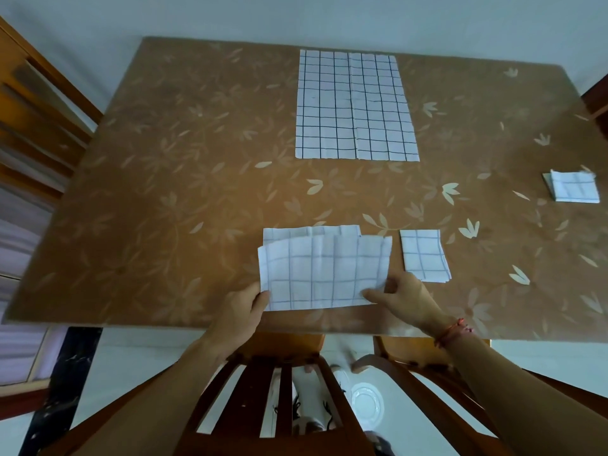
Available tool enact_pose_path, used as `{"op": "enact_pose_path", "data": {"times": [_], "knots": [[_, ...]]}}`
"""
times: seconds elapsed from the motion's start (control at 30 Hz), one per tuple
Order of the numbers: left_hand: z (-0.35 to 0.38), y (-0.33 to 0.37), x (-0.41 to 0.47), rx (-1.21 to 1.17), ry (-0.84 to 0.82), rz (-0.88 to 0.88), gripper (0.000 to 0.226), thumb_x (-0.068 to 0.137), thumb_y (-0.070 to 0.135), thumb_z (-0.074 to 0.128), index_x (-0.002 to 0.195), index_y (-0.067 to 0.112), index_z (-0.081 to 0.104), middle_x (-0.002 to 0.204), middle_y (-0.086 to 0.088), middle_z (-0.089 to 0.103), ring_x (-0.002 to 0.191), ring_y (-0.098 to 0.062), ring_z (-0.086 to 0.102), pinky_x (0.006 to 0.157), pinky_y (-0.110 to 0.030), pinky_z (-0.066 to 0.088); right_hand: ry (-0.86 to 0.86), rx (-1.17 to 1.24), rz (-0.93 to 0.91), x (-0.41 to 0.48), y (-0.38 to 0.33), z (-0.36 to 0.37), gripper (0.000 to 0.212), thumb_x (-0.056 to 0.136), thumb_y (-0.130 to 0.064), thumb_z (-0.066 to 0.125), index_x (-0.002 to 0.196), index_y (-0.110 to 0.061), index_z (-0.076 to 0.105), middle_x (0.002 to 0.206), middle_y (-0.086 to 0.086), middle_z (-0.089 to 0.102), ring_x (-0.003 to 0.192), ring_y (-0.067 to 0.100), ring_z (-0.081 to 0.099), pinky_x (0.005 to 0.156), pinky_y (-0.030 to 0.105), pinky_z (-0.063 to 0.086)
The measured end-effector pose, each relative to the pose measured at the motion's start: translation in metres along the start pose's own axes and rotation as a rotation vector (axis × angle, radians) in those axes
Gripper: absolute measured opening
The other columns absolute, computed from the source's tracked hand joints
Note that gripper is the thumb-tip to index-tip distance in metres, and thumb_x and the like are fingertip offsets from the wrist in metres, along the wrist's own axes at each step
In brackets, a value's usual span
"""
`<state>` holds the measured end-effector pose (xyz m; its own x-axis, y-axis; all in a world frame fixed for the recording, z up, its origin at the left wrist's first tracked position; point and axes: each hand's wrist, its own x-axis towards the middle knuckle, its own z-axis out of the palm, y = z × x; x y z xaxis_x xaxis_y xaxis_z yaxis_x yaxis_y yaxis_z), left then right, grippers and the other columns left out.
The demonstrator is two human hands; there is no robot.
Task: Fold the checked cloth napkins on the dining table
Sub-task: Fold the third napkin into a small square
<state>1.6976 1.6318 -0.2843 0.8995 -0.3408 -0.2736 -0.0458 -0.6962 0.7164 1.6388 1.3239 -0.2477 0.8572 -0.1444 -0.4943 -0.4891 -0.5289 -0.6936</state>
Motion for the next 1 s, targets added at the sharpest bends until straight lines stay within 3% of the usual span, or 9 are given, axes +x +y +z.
{"op": "enact_pose_path", "data": {"times": [0.1, 0.2, 0.3, 0.5, 0.67, 0.8, 0.87, 0.93, 1.0], "knots": [[-0.002, 0.004, 0.012, -0.035, 0.012, -0.027, 0.023, 0.100, 0.023, 0.048, 0.083, 0.011, 0.059, 0.070, 0.003, 0.063, 0.063, -0.008, 0.060, 0.048, -0.024, 0.047, 0.035, 0.143, 0.078, 0.013, 0.006, 0.001, 0.021, 0.079, -0.025, 0.081, 0.099, -0.023, 0.073, 0.090, -0.009, 0.077, 0.085, 0.006, 0.072, 0.080, 0.027, 0.058], [-0.006, 0.007, 0.022, -0.069, 0.056, -0.056, 0.027, 0.098, 0.024, 0.053, 0.072, 0.018, 0.051, 0.058, 0.005, 0.054, 0.054, -0.007, 0.052, 0.047, -0.021, 0.037, 0.046, 0.177, 0.160, 0.023, 0.007, 0.006, 0.017, 0.079, -0.015, 0.080, 0.094, -0.019, 0.073, 0.088, -0.003, 0.077, 0.084, 0.011, 0.073, 0.080, 0.030, 0.059], [-0.006, 0.008, 0.024, -0.177, 0.032, -0.143, 0.005, 0.092, 0.025, 0.063, 0.093, 0.025, 0.059, 0.078, 0.008, 0.068, 0.072, 0.001, 0.063, 0.055, -0.016, 0.049, 0.082, 0.133, 0.210, 0.034, 0.013, 0.013, 0.015, 0.079, -0.017, 0.080, 0.092, -0.016, 0.074, 0.087, -0.001, 0.076, 0.082, 0.014, 0.072, 0.077, 0.033, 0.060], [-0.002, 0.004, 0.025, -0.246, 0.001, -0.183, 0.055, 0.077, 0.014, 0.076, 0.116, 0.039, 0.047, 0.091, 0.005, 0.067, 0.085, -0.009, 0.065, 0.062, -0.021, 0.055, 0.140, 0.132, 0.248, 0.043, 0.013, 0.018, 0.014, 0.079, -0.022, 0.081, 0.083, -0.023, 0.068, 0.086, -0.002, 0.073, 0.081, 0.015, 0.070, 0.070, 0.031, 0.059], [0.003, 0.005, 0.027, -0.231, -0.002, -0.169, 0.062, 0.080, 0.008, 0.071, 0.132, 0.029, 0.044, 0.098, 0.005, 0.063, 0.087, -0.012, 0.062, 0.059, -0.014, 0.051, 0.141, 0.180, 0.252, 0.047, 0.007, 0.019, 0.019, 0.080, -0.019, 0.080, 0.086, -0.024, 0.063, 0.087, -0.006, 0.069, 0.082, 0.015, 0.067, 0.063, 0.023, 0.055], [0.008, 0.001, 0.028, -0.095, 0.034, -0.151, 0.058, 0.084, 0.014, 0.068, 0.134, 0.025, 0.044, 0.103, 0.011, 0.055, 0.088, -0.006, 0.055, 0.063, -0.014, 0.047, 0.161, 0.164, 0.248, 0.049, 0.006, 0.020, 0.021, 0.080, -0.019, 0.080, 0.088, -0.025, 0.061, 0.091, -0.004, 0.068, 0.082, 0.014, 0.066, 0.063, 0.020, 0.053], [0.010, 0.000, 0.026, 0.016, 0.099, -0.095, 0.050, 0.087, 0.017, 0.065, 0.132, 0.022, 0.046, 0.112, 0.012, 0.047, 0.098, -0.002, 0.046, 0.074, -0.015, 0.047, 0.156, 0.149, 0.256, 0.050, 0.005, 0.021, 0.023, 0.080, -0.021, 0.080, 0.094, -0.023, 0.061, 0.095, -0.004, 0.068, 0.086, 0.017, 0.066, 0.063, 0.020, 0.054], [0.014, 0.003, 0.020, 0.183, 0.167, 0.112, 0.039, 0.087, 0.015, 0.063, 0.125, 0.016, 0.054, 0.117, 0.006, 0.047, 0.108, -0.006, 0.044, 0.085, -0.023, 0.050, 0.154, 0.140, 0.270, 0.052, 0.007, 0.021, 0.026, 0.080, -0.023, 0.080, 0.098, -0.021, 0.062, 0.099, -0.002, 0.069, 0.088, 0.018, 0.067, 0.065, 0.023, 0.056], [0.024, 0.009, 0.008, 0.338, 0.125, 0.335, 0.035, 0.085, 0.014, 0.066, 0.120, 0.015, 0.059, 0.119, -0.001, 0.053, 0.110, -0.014, 0.051, 0.090, -0.028, 0.051, 0.161, 0.133, 0.282, 0.052, 0.008, 0.021, 0.028, 0.079, -0.023, 0.081, 0.099, -0.021, 0.062, 0.100, 0.000, 0.070, 0.090, 0.019, 0.068, 0.068, 0.026, 0.058]]}}
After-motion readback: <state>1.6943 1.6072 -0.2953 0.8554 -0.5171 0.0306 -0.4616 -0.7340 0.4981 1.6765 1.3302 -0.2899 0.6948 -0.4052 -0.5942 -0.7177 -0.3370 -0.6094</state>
